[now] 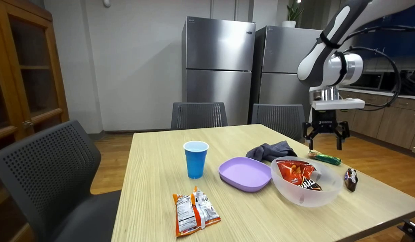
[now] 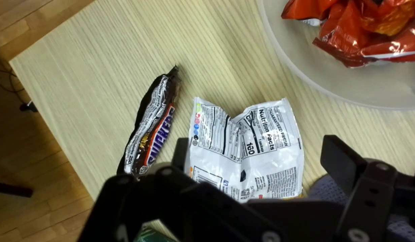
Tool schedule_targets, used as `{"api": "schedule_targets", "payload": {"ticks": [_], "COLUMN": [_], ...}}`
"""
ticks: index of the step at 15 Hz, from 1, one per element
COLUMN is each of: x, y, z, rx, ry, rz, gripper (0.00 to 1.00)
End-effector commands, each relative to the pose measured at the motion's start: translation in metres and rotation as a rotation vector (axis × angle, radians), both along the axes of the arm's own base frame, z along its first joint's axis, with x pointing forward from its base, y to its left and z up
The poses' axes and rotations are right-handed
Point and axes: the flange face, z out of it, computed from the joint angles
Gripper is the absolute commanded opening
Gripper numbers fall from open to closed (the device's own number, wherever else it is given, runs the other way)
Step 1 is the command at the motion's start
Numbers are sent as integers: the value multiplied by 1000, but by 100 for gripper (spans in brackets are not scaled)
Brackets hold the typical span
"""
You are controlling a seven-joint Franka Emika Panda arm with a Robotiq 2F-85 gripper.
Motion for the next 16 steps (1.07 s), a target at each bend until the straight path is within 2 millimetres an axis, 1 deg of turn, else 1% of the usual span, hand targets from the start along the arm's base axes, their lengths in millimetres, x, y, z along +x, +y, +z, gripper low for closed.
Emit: {"api": "schedule_targets", "payload": {"ticks": [1,4,9,13,16], "x": [14,16,12,11,11], "y": [-11,-19,-27,-31,-31], "z": [-15,-30,-52,-64,-67], "rx": [-34,-53,-71,-82,-86], "ry": [-7,8,52,75,84], "rz": [-69,-96,-103,-106,-99], "gripper": [100,100,100,100,100]}}
